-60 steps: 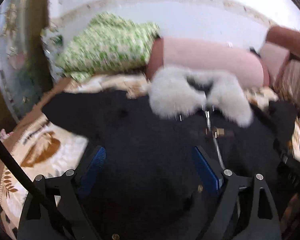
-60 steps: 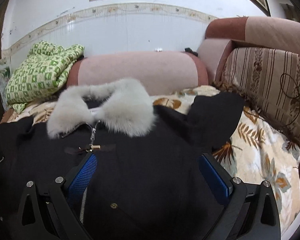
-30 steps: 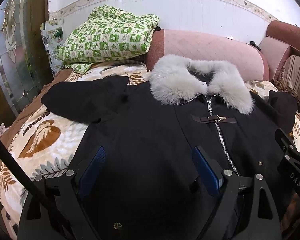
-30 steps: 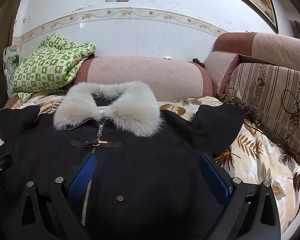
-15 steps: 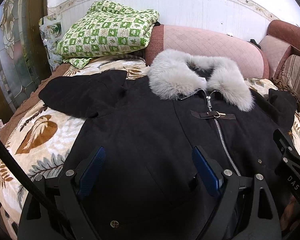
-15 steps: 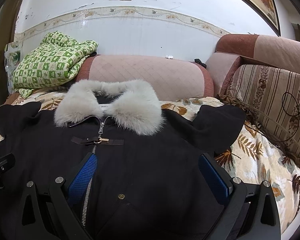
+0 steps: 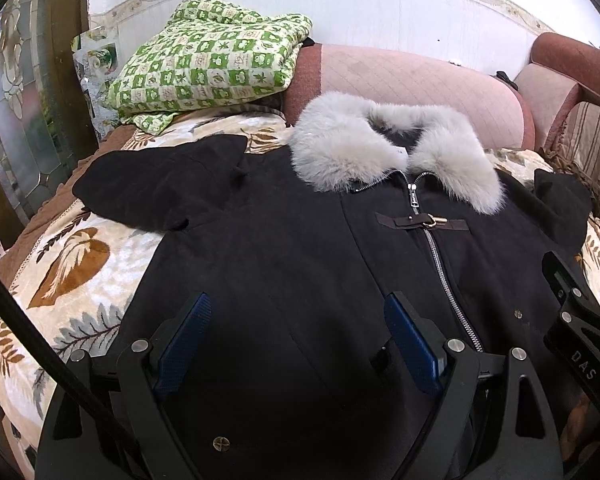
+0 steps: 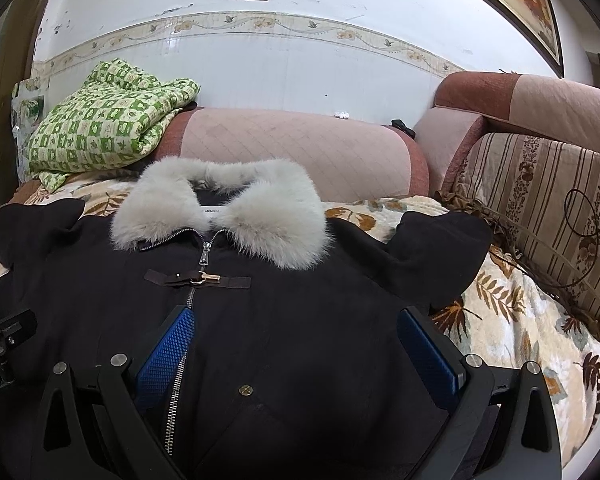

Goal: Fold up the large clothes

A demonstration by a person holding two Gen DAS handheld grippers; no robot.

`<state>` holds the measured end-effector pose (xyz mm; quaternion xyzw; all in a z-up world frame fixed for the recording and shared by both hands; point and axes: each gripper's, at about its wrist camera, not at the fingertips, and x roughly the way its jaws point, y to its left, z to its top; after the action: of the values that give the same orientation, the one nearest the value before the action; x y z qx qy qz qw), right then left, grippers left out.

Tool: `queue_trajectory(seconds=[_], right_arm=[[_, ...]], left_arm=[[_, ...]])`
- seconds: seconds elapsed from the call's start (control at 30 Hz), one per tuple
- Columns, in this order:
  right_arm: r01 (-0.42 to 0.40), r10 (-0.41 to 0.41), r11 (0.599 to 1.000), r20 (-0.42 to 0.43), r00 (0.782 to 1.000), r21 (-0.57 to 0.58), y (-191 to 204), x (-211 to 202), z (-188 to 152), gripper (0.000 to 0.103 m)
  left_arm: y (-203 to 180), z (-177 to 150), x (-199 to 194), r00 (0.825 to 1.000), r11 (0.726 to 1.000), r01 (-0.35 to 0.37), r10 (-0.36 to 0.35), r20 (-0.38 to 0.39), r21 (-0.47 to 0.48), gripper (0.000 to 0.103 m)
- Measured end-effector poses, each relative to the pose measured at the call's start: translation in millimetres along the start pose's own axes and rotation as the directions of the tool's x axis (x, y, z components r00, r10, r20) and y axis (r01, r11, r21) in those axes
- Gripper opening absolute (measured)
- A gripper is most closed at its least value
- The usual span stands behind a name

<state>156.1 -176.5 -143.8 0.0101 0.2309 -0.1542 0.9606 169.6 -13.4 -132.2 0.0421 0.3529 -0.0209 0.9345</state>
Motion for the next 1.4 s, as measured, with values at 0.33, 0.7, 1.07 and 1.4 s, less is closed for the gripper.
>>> queue_trajectory(seconds=[0.33,0.7,1.07,1.4], right_arm=[[-0.004,0.004,1.000,-0.016,1.000,0.000,0.0,2.1,-0.6,0.102],[-0.006,0.006,1.000,-0.028,1.000,-0.003,1.0,4.3,-1.7,0.102],[-0.009,0.009,1.000,-0.019,1.000,0.001,1.1,2.5,-2.3,0.102],[-0.009,0.009,1.000,-0.008,1.000,0.022,-11.4,-3.0,-0.3,0.102]], left_arm=[[-2.8,-14.1,32.0,0.979,0.997,0.067,-0.073,-0.191,-0.033,0.088],[-28.4,-32.7,47.0,0.972,0.991,0.008,0.024,-0.235,0.134,0.098],[-35.2,-38.7,42.6,0.981,0.983,-0.064,0.093,-0.168,0.169,0.102],[-33.3,-34.2,19.7,0.986,0.985,-0.083,0.104,-0.131,0.153,0.101]])
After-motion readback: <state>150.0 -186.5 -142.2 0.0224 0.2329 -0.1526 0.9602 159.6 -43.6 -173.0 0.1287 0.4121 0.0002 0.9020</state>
